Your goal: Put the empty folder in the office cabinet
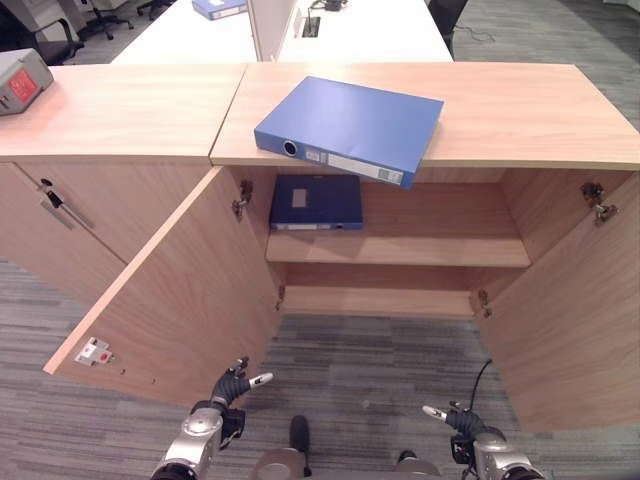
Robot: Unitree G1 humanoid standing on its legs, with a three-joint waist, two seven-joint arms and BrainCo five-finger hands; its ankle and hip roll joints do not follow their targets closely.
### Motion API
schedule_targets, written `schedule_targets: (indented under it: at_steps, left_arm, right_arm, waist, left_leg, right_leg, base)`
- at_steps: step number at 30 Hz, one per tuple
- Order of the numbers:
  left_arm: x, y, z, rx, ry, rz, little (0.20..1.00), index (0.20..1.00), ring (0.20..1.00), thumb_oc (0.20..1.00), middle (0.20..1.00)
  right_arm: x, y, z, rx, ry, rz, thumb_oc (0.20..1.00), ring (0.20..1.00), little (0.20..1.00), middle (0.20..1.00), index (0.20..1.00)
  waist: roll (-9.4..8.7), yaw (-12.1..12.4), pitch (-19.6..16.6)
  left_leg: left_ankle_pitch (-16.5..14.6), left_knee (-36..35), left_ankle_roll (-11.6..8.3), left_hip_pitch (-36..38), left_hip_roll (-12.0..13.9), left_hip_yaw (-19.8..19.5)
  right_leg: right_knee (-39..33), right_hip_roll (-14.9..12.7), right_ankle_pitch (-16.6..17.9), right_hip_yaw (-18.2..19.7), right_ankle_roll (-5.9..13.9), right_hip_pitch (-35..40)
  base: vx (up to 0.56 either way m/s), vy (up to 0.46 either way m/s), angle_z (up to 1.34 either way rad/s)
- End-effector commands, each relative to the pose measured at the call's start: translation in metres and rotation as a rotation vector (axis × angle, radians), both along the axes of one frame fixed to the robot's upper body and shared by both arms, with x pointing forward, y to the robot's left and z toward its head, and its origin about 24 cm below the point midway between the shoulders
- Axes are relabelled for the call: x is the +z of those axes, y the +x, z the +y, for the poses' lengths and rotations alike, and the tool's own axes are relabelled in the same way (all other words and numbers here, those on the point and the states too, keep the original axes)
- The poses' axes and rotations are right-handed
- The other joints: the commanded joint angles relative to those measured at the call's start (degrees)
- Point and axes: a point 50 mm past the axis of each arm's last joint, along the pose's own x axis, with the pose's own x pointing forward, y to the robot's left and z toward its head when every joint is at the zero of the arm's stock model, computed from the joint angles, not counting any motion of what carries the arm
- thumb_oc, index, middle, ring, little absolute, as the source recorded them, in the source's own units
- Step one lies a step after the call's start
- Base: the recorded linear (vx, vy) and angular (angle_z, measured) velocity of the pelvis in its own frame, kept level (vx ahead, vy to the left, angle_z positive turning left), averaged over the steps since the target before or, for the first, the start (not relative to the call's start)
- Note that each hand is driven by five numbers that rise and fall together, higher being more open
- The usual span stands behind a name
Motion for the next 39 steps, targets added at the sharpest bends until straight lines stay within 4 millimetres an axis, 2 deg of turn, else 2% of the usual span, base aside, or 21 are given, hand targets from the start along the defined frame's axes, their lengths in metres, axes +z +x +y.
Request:
schedule_targets:
  at_steps: [1, 3, 6, 12, 13, 15, 16, 18, 20, 21, 22, 24, 26, 29, 30, 31, 32, 34, 35, 38, 39]
  left_arm:
    - [0.014, 0.016, 0.010, 0.041, 0.003, -0.091, 1.000, 1.000, 1.000, 1.000, 1.000]
    - [0.013, 0.015, 0.011, 0.047, 0.008, -0.086, 1.000, 1.000, 1.000, 1.000, 1.000]
    - [0.009, 0.013, 0.012, 0.064, 0.014, -0.068, 1.000, 1.000, 1.000, 1.000, 1.000]
    - [0.005, 0.010, 0.014, 0.068, 0.029, -0.048, 1.000, 1.000, 1.000, 1.000, 1.000]
    - [0.005, 0.008, 0.014, 0.060, 0.033, -0.044, 1.000, 1.000, 1.000, 1.000, 1.000]
    - [0.005, 0.008, 0.013, 0.060, 0.033, -0.044, 1.000, 1.000, 1.000, 1.000, 1.000]
    - [0.001, 0.003, 0.014, 0.084, 0.024, -0.032, 1.000, 1.000, 1.000, 1.000, 1.000]
    - [0.000, 0.000, 0.014, 0.093, 0.018, -0.027, 1.000, 1.000, 1.000, 1.000, 1.000]
    - [-0.003, -0.003, 0.012, 0.110, -0.003, -0.017, 1.000, 1.000, 1.000, 1.000, 1.000]
    - [-0.003, -0.003, 0.011, 0.110, -0.003, -0.017, 1.000, 1.000, 1.000, 1.000, 1.000]
    - [-0.004, -0.004, 0.010, 0.110, -0.012, -0.011, 1.000, 1.000, 1.000, 1.000, 1.000]
    - [-0.004, -0.004, 0.009, 0.109, -0.014, -0.007, 1.000, 1.000, 1.000, 1.000, 1.000]
    - [-0.004, -0.003, 0.008, 0.109, -0.022, -0.007, 1.000, 1.000, 1.000, 1.000, 1.000]
    - [-0.001, 0.002, 0.005, 0.100, -0.032, -0.029, 1.000, 1.000, 1.000, 1.000, 1.000]
    - [-0.001, 0.002, 0.005, 0.101, -0.032, -0.029, 1.000, 1.000, 1.000, 1.000, 1.000]
    - [0.001, 0.004, 0.004, 0.096, -0.035, -0.038, 1.000, 1.000, 1.000, 1.000, 1.000]
    - [0.001, 0.005, 0.003, 0.095, -0.038, -0.041, 1.000, 1.000, 1.000, 1.000, 1.000]
    - [0.002, 0.005, 0.004, 0.096, -0.039, -0.047, 1.000, 1.000, 1.000, 1.000, 1.000]
    - [0.003, 0.006, 0.004, 0.094, -0.033, -0.050, 1.000, 1.000, 1.000, 1.000, 1.000]
    - [0.004, 0.007, 0.002, 0.085, -0.038, -0.052, 1.000, 1.000, 1.000, 1.000, 1.000]
    - [0.001, 0.007, 0.000, 0.074, -0.034, -0.037, 1.000, 1.000, 1.000, 1.000, 1.000]
  right_arm:
    - [0.006, 0.017, 0.011, 0.051, 0.007, -0.064, 1.000, 1.000, 1.000, 1.000, 1.000]
    - [0.007, 0.017, 0.011, 0.050, 0.003, -0.068, 1.000, 1.000, 1.000, 1.000, 1.000]
    - [0.006, 0.015, 0.007, 0.024, -0.006, -0.054, 1.000, 1.000, 1.000, 1.000, 1.000]
    - [0.002, 0.002, -0.007, -0.059, -0.020, -0.018, 1.000, 1.000, 1.000, 1.000, 1.000]
    - [0.000, -0.009, -0.015, -0.099, -0.024, 0.009, 1.000, 1.000, 1.000, 1.000, 1.000]
    - [0.000, -0.010, -0.015, -0.100, -0.024, 0.010, 1.000, 1.000, 1.000, 1.000, 1.000]
    - [-0.003, -0.021, -0.023, -0.127, -0.040, 0.040, 1.000, 1.000, 1.000, 1.000, 1.000]
    - [-0.004, -0.025, -0.024, -0.130, -0.043, 0.052, 1.000, 1.000, 1.000, 1.000, 1.000]
    - [-0.005, -0.033, -0.029, -0.124, -0.060, 0.076, 1.000, 1.000, 1.000, 1.000, 1.000]
    - [-0.005, -0.033, -0.029, -0.124, -0.061, 0.076, 1.000, 1.000, 1.000, 1.000, 1.000]
    - [-0.005, -0.035, -0.031, -0.105, -0.076, 0.090, 1.000, 1.000, 1.000, 1.000, 1.000]
    - [-0.005, -0.037, -0.033, -0.093, -0.086, 0.100, 1.000, 1.000, 1.000, 1.000, 1.000]
    - [-0.004, -0.037, -0.036, -0.079, -0.099, 0.106, 1.000, 1.000, 1.000, 1.000, 1.000]
    - [-0.003, -0.036, -0.039, -0.065, -0.110, 0.105, 1.000, 1.000, 1.000, 1.000, 1.000]
    - [-0.003, -0.036, -0.039, -0.065, -0.110, 0.105, 1.000, 1.000, 1.000, 1.000, 1.000]
    - [-0.002, -0.037, -0.041, -0.064, -0.119, 0.111, 1.000, 1.000, 1.000, 1.000, 1.000]
    - [-0.002, -0.036, -0.041, -0.060, -0.120, 0.106, 1.000, 1.000, 1.000, 1.000, 1.000]
    - [-0.001, -0.034, -0.042, -0.054, -0.123, 0.105, 1.000, 1.000, 1.000, 1.000, 1.000]
    - [0.000, -0.033, -0.044, -0.050, -0.131, 0.104, 1.000, 1.000, 1.000, 1.000, 1.000]
    - [0.001, -0.034, -0.047, -0.054, -0.136, 0.111, 1.000, 1.000, 1.000, 1.000, 1.000]
    - [0.002, -0.035, -0.050, -0.062, -0.143, 0.111, 1.000, 1.000, 1.000, 1.000, 1.000]
  waist:
    - [-0.90, 0.82, 1.14]
    - [-1.01, 0.43, 1.34]
    - [-1.08, -0.78, 1.82]
    - [-0.80, -3.22, 2.52]
    - [-1.35, -3.71, 1.68]
    - [-1.35, -3.75, 1.74]
    - [-1.17, -3.89, 0.40]
    - [-0.79, -4.19, -0.02]
    - [0.05, -4.57, -0.48]
    - [0.13, -4.63, -0.49]
    - [0.84, -4.84, -0.70]
    - [1.15, -4.80, -0.78]
    - [1.47, -4.77, -0.66]
    - [2.13, -4.73, -0.21]
    - [2.16, -4.80, -0.17]
    - [1.81, -4.38, 0.46]
    - [1.17, -4.19, 1.02]
    - [0.39, -3.96, 1.65]
    - [-0.76, -3.69, 2.71]
    - [-0.92, -3.13, 3.20]
    - [-1.61, -2.15, 3.45]
  left_leg:
    - [-7.12, 0.70, -0.60, 3.62, -1.14, -1.96]
    - [-7.63, 0.70, -0.93, 4.06, -1.39, -2.62]
    - [-8.95, 0.70, -1.38, 5.10, -1.39, -3.71]
    - [-10.96, 0.70, -2.12, 7.19, -1.23, -4.82]
    - [-12.10, 0.70, -2.54, 8.28, -1.79, -5.11]
    - [-12.11, 0.70, -2.52, 8.37, -1.80, -5.17]
    - [-12.80, 0.70, -3.46, 9.58, -1.07, -4.74]
    - [-13.01, 0.70, -3.84, 9.86, -0.34, -5.01]
    - [-12.79, 0.70, -5.19, 10.31, 2.18, -5.81]
    - [-12.81, 0.70, -5.24, 10.31, 2.26, -5.86]
    - [-12.36, 0.70, -6.28, 10.45, 4.05, -5.85]
    - [-11.84, 0.73, -6.85, 10.59, 5.02, -5.77]
    - [-10.65, 3.04, -7.98, 9.87, 6.85, -5.58]
    - [-5.21, 10.03, -9.81, 7.77, 9.50, -6.49]
    - [-5.26, 10.14, -9.86, 7.73, 9.56, -6.58]
    - [-1.84, 15.38, -9.93, 5.84, 9.33, -7.32]
    - [-0.21, 19.46, -9.75, 4.18, 8.74, -7.75]
    - [0.58, 23.62, -9.41, 2.13, 8.12, -8.21]
    - [1.98, 28.35, -8.92, -0.94, 8.84, -5.34]
    - [1.39, 27.47, -8.49, -4.14, 9.40, -2.17]
    - [-1.08, 23.78, -7.88, -8.34, 8.25, -0.36]
  right_leg:
    - [-0.11, 4.10, -1.30, 2.19, 0.08, -2.87]
    - [-6.81, 3.94, -0.36, 2.31, -1.30, -2.63]
    - [-14.98, 2.98, 3.98, 3.90, -0.75, -5.68]
    - [-18.96, 0.90, 7.94, 7.72, 1.10, -8.15]
    - [-20.86, -0.41, 9.51, 8.28, 1.39, -6.71]
    - [-21.03, -0.44, 9.58, 8.20, 1.42, -6.50]
    - [-21.80, -1.16, 10.74, 5.12, 1.75, -5.28]
    - [-22.10, -0.79, 10.56, 4.17, 1.53, -4.73]
    - [-21.77, 0.47, 9.38, 2.88, 0.62, -3.95]
    - [-21.76, 0.54, 9.34, 2.79, 0.58, -3.92]
    - [-21.25, 1.60, 7.96, 1.88, -0.26, -3.64]
    - [-21.03, 2.12, 7.15, 1.30, -0.71, -3.38]
    - [-20.88, 3.30, 5.55, 0.23, -1.67, -2.36]
    - [-21.57, 6.31, 2.90, -1.45, -3.94, 0.76]
    - [-21.61, 6.37, 2.89, -1.52, -3.98, 0.83]
    - [-22.32, 7.36, 2.04, -2.07, -4.97, 2.73]
    - [-22.72, 7.46, 1.88, -2.21, -5.51, 3.63]
    - [-22.90, 7.30, 1.46, -2.54, -6.01, 4.40]
    - [-23.35, 6.94, 0.47, -3.16, -6.46, 5.72]
    - [-23.88, 6.73, -0.29, -3.11, -6.28, 7.14]
    - [-24.31, 6.10, -0.64, -2.76, -5.84, 8.47]
  base:
    - [0.23, 0.021, -0.10]
    - [0.17, -0.057, -0.01]
    - [0.15, -0.082, 0.12]
    - [0.13, -0.096, -0.01]
    - [0.18, -0.110, -0.03]
    - [0.18, -0.105, 0.03]
    - [0.24, -0.150, 0.01]
    - [0.26, -0.210, 0.10]
    - [0.23, -0.271, 0.16]
    - [0.16, -0.235, 0.06]
    - [0.15, -0.220, 0.10]
    - [0.12, -0.197, 0.15]
    - [0.12, -0.235, 0.13]
    - [0.14, -0.237, 0.16]
    - [0.12, -0.193, 0.31]
    - [0.12, -0.216, 0.25]
    - [0.15, -0.289, 0.02]
    - [0.08, -0.173, -0.11]
    - [0.10, -0.148, 0.00]
    - [0.13, -0.075, -0.01]
    - [0.19, -0.006, -0.07]
